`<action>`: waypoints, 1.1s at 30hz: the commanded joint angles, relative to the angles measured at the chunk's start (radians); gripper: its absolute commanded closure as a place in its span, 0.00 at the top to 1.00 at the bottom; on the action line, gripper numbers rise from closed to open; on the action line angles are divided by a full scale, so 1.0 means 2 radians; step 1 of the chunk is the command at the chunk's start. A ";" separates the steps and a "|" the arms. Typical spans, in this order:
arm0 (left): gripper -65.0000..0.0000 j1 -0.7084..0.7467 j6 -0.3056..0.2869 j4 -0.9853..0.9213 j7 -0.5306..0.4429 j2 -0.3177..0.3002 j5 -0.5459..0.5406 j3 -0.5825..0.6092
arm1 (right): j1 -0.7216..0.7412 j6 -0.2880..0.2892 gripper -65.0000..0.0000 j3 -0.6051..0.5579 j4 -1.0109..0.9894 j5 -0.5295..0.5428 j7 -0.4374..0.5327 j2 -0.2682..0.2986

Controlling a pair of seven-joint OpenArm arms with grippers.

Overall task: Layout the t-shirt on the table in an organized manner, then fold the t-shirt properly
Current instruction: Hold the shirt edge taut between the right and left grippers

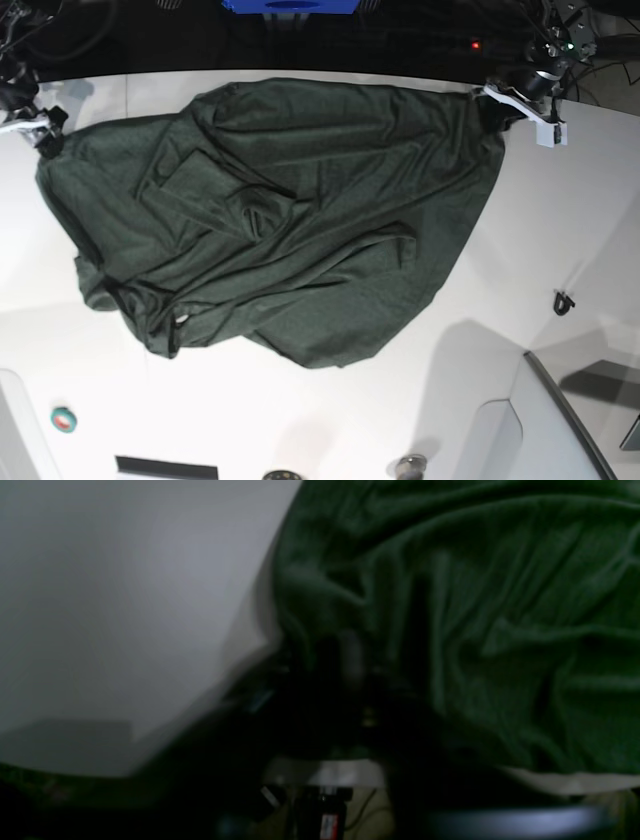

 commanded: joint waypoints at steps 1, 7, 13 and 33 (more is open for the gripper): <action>0.00 0.004 -0.001 0.004 0.014 -0.002 0.010 0.001 | 0.007 0.003 0.66 0.003 0.000 0.007 0.010 0.007; 0.00 0.004 -0.001 0.005 0.015 -0.007 0.011 0.000 | 0.012 0.010 0.66 0.003 -0.026 0.006 0.010 0.018; 0.00 0.009 -0.001 0.018 0.014 -0.011 0.012 0.000 | 0.013 0.060 0.65 0.003 -0.024 0.005 -0.012 0.018; 0.00 0.010 0.000 0.053 0.015 -0.010 0.013 0.000 | 0.036 0.023 0.65 0.007 -0.062 0.004 -0.019 0.042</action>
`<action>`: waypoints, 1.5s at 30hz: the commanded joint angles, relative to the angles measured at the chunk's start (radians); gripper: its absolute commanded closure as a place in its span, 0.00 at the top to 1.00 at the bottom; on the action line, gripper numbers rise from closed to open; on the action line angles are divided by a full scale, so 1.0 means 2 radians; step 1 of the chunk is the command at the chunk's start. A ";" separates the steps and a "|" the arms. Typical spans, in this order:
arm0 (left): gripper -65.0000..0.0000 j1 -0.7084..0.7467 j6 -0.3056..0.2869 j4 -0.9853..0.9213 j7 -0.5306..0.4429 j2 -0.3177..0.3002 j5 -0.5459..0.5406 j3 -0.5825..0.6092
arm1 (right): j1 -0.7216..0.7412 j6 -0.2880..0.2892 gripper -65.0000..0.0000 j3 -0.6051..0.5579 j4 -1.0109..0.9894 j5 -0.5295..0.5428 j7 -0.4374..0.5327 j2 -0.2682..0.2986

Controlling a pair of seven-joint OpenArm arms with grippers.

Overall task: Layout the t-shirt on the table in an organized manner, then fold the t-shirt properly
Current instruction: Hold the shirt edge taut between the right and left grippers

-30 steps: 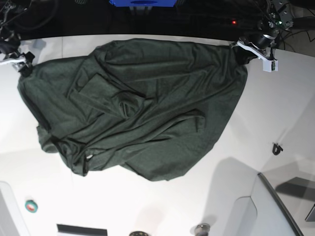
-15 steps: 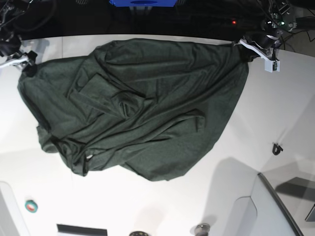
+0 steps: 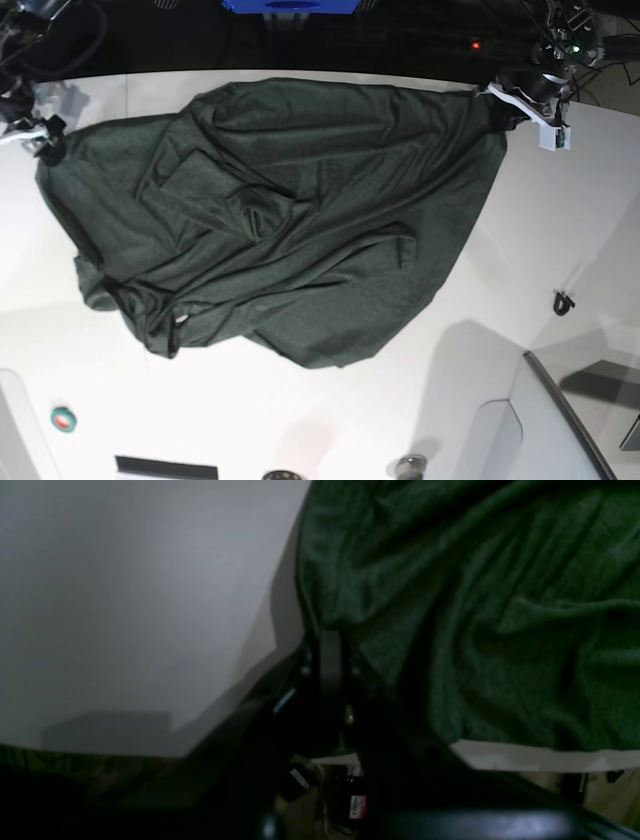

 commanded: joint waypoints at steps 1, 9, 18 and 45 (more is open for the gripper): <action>0.00 0.004 -0.002 0.007 -0.007 -0.005 -0.005 -0.002 | 0.001 0.001 0.65 0.000 0.001 0.000 0.001 0.010; 0.00 0.011 -0.002 0.007 -0.009 -0.006 -0.005 -0.002 | 0.010 0.001 0.56 -0.002 -0.038 -0.001 0.000 0.012; 0.00 0.011 -0.003 0.008 -0.007 -0.010 -0.005 -0.042 | 0.011 0.001 0.44 -0.041 -0.037 -0.001 -0.003 0.011; 0.00 0.037 -0.003 0.083 -0.006 -0.016 -0.005 -0.043 | -0.047 -0.002 0.01 -0.043 0.151 -0.001 -0.076 -0.021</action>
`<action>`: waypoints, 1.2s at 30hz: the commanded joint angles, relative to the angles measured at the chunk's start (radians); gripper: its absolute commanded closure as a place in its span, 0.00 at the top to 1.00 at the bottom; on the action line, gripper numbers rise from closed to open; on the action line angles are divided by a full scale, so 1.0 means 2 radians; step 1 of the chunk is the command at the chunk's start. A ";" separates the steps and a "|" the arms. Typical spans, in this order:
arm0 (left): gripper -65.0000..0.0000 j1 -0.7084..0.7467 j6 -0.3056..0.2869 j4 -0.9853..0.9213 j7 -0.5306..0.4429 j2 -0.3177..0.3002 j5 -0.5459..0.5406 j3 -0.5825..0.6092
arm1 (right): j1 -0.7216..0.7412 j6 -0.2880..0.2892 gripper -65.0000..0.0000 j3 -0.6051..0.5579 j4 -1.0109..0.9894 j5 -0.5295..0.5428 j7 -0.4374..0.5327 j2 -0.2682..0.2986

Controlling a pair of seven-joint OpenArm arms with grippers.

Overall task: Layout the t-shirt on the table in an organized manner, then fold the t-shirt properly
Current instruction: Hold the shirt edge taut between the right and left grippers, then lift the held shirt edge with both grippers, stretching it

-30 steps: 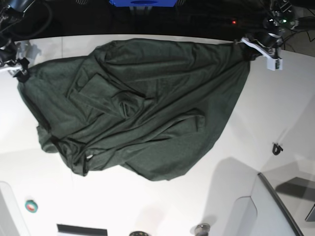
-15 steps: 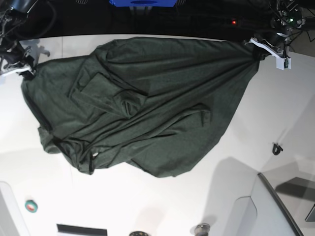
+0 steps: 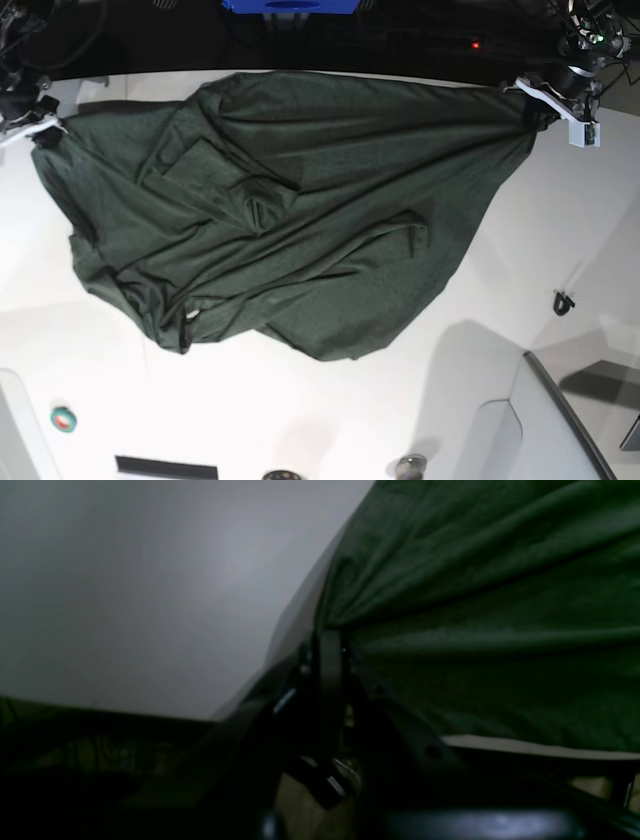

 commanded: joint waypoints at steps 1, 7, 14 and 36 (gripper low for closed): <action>0.00 0.003 -0.001 0.013 -0.009 -0.006 -0.007 -0.005 | 0.001 0.000 0.01 0.002 0.014 0.006 0.007 0.007; 0.00 0.003 -0.001 0.011 -0.009 -0.007 -0.006 -0.001 | 0.000 -0.040 0.01 0.002 0.017 0.006 0.007 0.008; 0.00 0.005 -0.001 -0.009 -0.009 -0.009 -0.006 0.000 | 0.005 -0.043 0.01 -0.002 -0.003 0.005 -0.013 0.022; 0.00 0.024 -0.001 -0.006 -0.009 -0.013 -0.006 0.000 | -0.017 -0.066 0.01 0.002 0.054 0.005 -0.016 0.012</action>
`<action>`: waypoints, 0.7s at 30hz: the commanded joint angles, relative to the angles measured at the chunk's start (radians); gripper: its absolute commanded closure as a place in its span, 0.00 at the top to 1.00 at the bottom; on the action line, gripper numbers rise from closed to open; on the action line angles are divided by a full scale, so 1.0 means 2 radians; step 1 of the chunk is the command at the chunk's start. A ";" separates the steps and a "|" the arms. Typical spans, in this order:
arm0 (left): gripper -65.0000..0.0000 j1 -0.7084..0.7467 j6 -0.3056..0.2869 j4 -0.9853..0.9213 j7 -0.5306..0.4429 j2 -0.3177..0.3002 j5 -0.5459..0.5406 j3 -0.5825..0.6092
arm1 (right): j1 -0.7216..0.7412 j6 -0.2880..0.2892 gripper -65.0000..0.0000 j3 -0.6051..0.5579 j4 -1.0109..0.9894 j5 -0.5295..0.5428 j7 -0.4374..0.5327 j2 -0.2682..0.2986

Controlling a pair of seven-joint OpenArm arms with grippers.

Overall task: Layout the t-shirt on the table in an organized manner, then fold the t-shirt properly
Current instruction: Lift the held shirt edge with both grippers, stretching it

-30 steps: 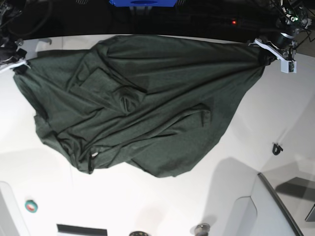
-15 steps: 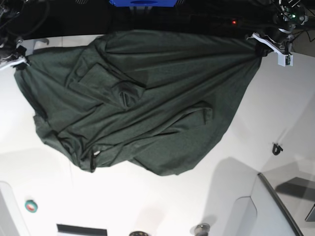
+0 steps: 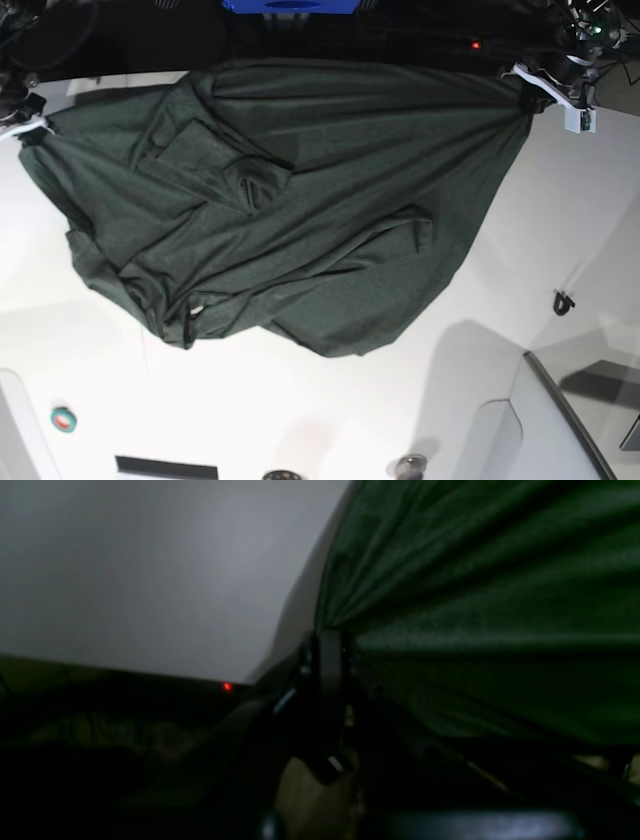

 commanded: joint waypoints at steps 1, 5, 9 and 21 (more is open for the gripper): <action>0.00 0.008 -0.001 0.024 -0.009 -0.005 -0.007 -0.003 | -0.001 -0.006 0.01 0.002 0.009 0.005 0.008 0.009; 0.00 0.004 0.000 0.025 -0.009 -0.007 -0.006 -0.003 | 0.026 -0.008 0.01 -0.003 -0.012 0.004 0.006 0.033; 0.00 -0.015 0.000 0.005 -0.009 -0.005 0.042 0.020 | 0.058 -0.008 0.01 -0.002 -0.071 0.004 -0.020 0.049; 0.00 -0.016 0.000 -0.005 -0.009 0.001 0.069 0.051 | 0.092 -0.081 0.01 -0.003 -0.130 0.004 -0.021 0.083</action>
